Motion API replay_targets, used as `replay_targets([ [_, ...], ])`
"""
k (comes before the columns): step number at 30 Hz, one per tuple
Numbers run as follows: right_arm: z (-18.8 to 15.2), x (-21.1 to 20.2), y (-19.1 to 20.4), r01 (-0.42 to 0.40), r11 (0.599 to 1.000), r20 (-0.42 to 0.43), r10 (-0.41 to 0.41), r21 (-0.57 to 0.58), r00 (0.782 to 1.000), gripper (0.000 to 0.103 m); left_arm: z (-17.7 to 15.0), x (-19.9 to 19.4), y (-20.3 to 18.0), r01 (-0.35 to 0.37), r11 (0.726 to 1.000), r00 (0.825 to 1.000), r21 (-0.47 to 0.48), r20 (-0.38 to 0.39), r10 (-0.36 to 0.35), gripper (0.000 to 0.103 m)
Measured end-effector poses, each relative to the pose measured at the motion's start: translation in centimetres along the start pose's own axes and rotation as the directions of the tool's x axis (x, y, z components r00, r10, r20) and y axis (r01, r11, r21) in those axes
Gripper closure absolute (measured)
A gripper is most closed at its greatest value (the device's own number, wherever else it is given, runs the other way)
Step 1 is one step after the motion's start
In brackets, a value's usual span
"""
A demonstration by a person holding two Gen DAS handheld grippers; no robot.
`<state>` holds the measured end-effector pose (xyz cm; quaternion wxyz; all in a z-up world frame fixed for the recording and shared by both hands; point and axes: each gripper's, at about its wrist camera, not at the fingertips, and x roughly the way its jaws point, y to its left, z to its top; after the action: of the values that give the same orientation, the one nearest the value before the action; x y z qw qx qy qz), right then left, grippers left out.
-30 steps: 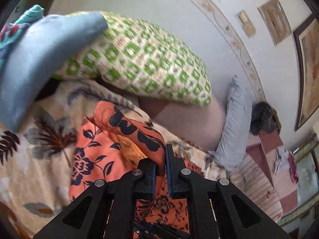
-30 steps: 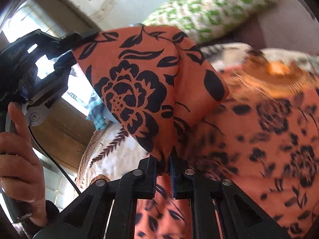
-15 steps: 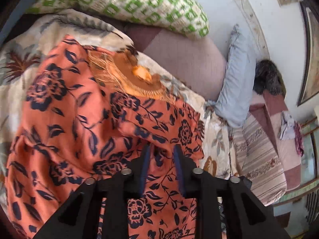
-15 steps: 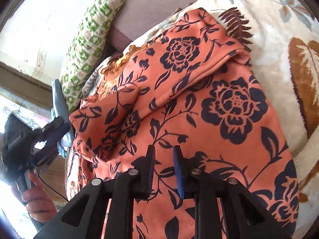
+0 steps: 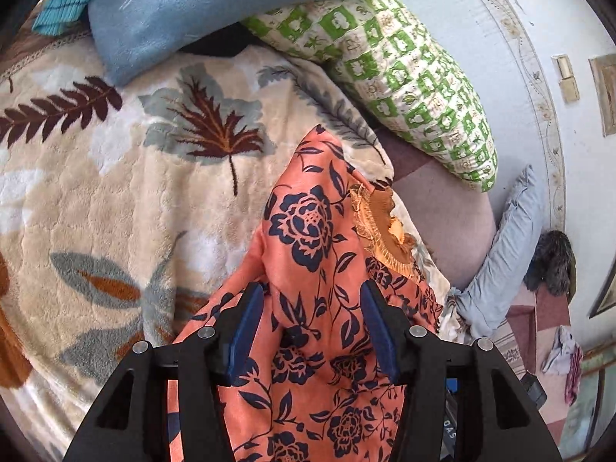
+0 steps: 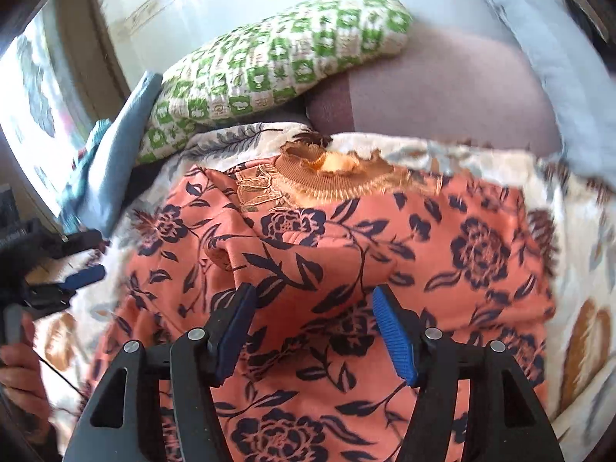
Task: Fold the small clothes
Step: 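Grasp the blouse hem with both grippers, then lift the hem with both grippers and fold it toward the collar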
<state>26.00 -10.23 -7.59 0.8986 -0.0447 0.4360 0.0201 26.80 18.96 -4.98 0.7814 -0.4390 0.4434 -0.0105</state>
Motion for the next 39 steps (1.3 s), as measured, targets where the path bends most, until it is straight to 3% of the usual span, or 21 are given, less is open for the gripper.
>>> replay_targets([
  [4, 0.7, 1.5, 2.4, 0.102, 0.982, 0.002, -0.103, -0.16, 0.995, 0.036, -0.2, 1.8, 0.3, 0.018, 0.998, 0.998, -0.063, -0.063, -0.022, 0.051],
  [6, 1.0, 1.6, 2.2, 0.119, 0.981, 0.007, -0.12, -0.155, 0.993, 0.036, -0.4, 2.6, 0.4, 0.024, 0.996, 0.996, -0.09, -0.085, -0.031, 0.051],
  [9, 2.1, 1.5, 1.4, 0.053, 0.995, -0.009, -0.054, -0.088, 0.998, 0.036, -0.2, 3.7, 1.4, 0.026, 0.988, 0.995, -0.15, -0.089, -0.039, 0.051],
  [11, 2.9, 1.8, 2.0, 0.038, 0.994, -0.015, -0.04, -0.102, 0.999, 0.036, 0.0, 3.9, 2.0, 0.025, 0.984, 0.995, -0.176, -0.088, -0.042, 0.051],
  [15, 4.7, 2.1, 4.4, 0.033, 0.979, 0.001, -0.033, -0.2, 0.999, 0.036, 0.5, 3.5, 2.2, 0.026, 0.984, 0.998, -0.178, -0.057, -0.037, 0.051],
  [17, 5.3, 3.4, 5.5, 0.038, 0.964, -0.067, -0.058, -0.264, 0.996, 0.029, 0.5, 3.1, 2.2, 0.032, 0.985, 0.998, -0.171, -0.046, -0.04, 0.051],
  [20, 4.6, 4.1, 6.1, -0.004, 0.948, -0.137, -0.042, -0.317, 0.99, 0.031, 0.3, 2.9, 2.4, 0.05, 0.984, 0.996, -0.172, -0.059, -0.061, 0.051],
  [24, 2.9, 4.8, 6.2, 0.044, 0.902, -0.153, -0.12, -0.429, 0.981, 0.031, -0.2, 3.5, 2.5, 0.049, 0.982, 0.995, -0.185, -0.078, -0.065, 0.051],
  [25, 2.5, 5.1, 5.9, 0.054, 0.894, -0.152, -0.134, -0.444, 0.979, 0.037, -0.3, 3.7, 2.6, 0.046, 0.981, 0.994, -0.189, -0.086, -0.063, 0.051],
  [26, 2.3, 5.3, 5.3, 0.051, 0.894, -0.156, -0.134, -0.446, 0.979, 0.07, -0.4, 4.0, 2.7, 0.045, 0.98, 0.994, -0.196, -0.092, -0.064, 0.051],
  [27, 2.3, 5.4, 4.5, 0.026, 0.907, -0.177, -0.11, -0.421, 0.978, 0.091, -0.5, 4.3, 2.8, 0.046, 0.979, 0.993, -0.201, -0.095, -0.066, 0.051],
  [28, 2.5, 5.3, 3.3, 0.003, 0.929, -0.182, -0.076, -0.371, 0.98, 0.097, -0.4, 4.6, 2.8, 0.042, 0.979, 0.993, -0.201, -0.096, -0.062, 0.051],
  [32, 4.1, 2.3, -3.9, -0.081, 0.997, -0.077, 0.08, -0.018, 0.994, 0.098, -0.5, 5.6, 3.0, 0.028, 0.976, 0.993, -0.215, -0.104, -0.051, 0.051],
  [34, 3.7, 1.0, -8.9, -0.137, 0.968, -0.007, 0.141, 0.211, 0.99, 0.097, -0.5, 5.9, 3.2, 0.048, 0.971, 0.993, -0.235, -0.097, -0.073, 0.051],
  [36, 2.6, 0.6, -13.0, -0.177, 0.907, 0.027, 0.18, 0.383, 0.983, 0.097, -0.4, 6.0, 3.2, 0.08, 0.964, 0.991, -0.253, -0.088, -0.105, 0.051],
  [39, 0.5, 0.4, -16.9, -0.208, 0.832, 0.053, 0.211, 0.515, 0.976, 0.097, -0.5, 6.2, 3.2, 0.124, 0.954, 0.987, -0.274, -0.061, -0.146, 0.051],
])
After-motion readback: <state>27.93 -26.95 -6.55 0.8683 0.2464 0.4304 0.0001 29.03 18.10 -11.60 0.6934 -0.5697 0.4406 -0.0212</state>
